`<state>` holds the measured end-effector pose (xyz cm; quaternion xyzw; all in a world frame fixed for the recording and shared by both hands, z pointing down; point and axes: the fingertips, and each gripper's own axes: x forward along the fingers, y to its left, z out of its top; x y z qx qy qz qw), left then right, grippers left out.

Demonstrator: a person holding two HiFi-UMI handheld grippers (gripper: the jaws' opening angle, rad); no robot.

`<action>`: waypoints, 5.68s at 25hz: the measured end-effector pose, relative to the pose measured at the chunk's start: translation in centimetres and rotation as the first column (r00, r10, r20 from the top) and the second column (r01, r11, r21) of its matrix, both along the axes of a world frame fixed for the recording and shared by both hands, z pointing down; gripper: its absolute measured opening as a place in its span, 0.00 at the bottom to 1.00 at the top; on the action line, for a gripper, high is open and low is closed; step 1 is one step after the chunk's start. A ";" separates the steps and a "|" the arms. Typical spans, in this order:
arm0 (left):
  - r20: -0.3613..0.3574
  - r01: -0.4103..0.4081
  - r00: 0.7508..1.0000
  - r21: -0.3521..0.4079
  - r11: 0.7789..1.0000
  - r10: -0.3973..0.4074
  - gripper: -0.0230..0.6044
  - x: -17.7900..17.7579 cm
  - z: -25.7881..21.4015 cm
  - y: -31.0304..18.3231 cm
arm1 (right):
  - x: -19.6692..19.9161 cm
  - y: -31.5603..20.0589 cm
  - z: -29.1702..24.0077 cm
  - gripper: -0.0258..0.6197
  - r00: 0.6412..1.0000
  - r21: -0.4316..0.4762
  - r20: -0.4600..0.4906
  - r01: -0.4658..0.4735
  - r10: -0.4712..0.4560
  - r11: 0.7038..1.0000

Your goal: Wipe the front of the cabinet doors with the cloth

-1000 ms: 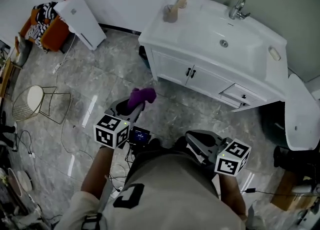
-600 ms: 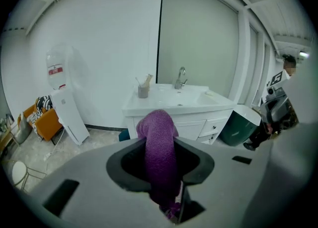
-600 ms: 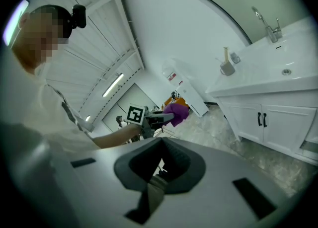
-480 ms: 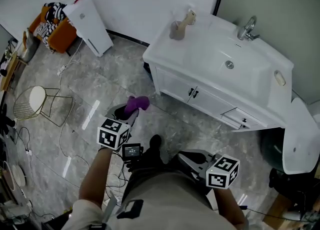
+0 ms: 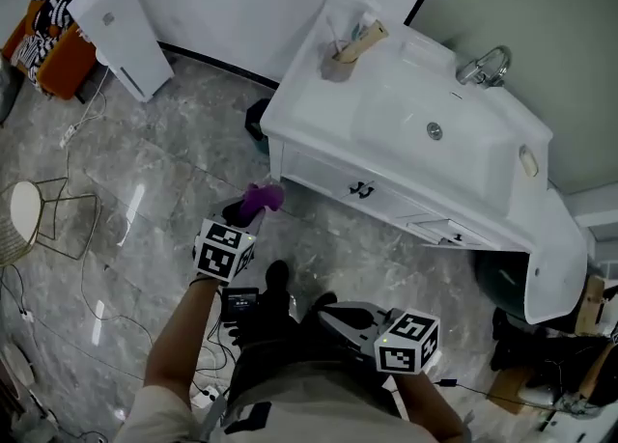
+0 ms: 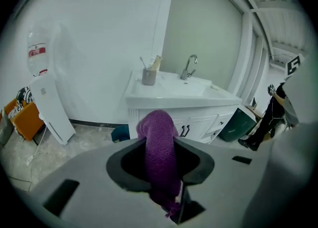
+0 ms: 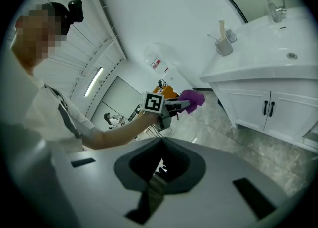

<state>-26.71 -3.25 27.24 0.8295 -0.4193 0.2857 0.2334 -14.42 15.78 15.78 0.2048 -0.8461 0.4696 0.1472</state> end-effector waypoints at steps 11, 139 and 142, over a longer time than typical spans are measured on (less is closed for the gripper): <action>0.003 -0.057 0.998 -0.068 0.996 0.057 0.24 3.1 8.6 -7.1 | -4.0 -2.7 5.5 0.05 0.999 -0.088 0.022 0.030 -0.028 0.996; 0.184 -0.159 0.972 0.038 0.987 0.149 0.23 19.0 39.3 -13.5 | 4.7 -4.3 35.2 0.05 0.972 -0.300 0.135 -0.146 0.193 0.943; 0.209 -0.157 0.966 0.020 0.987 0.149 0.23 19.1 42.4 -13.4 | 5.3 -4.5 36.2 0.05 0.965 -0.303 0.145 -0.168 0.220 0.938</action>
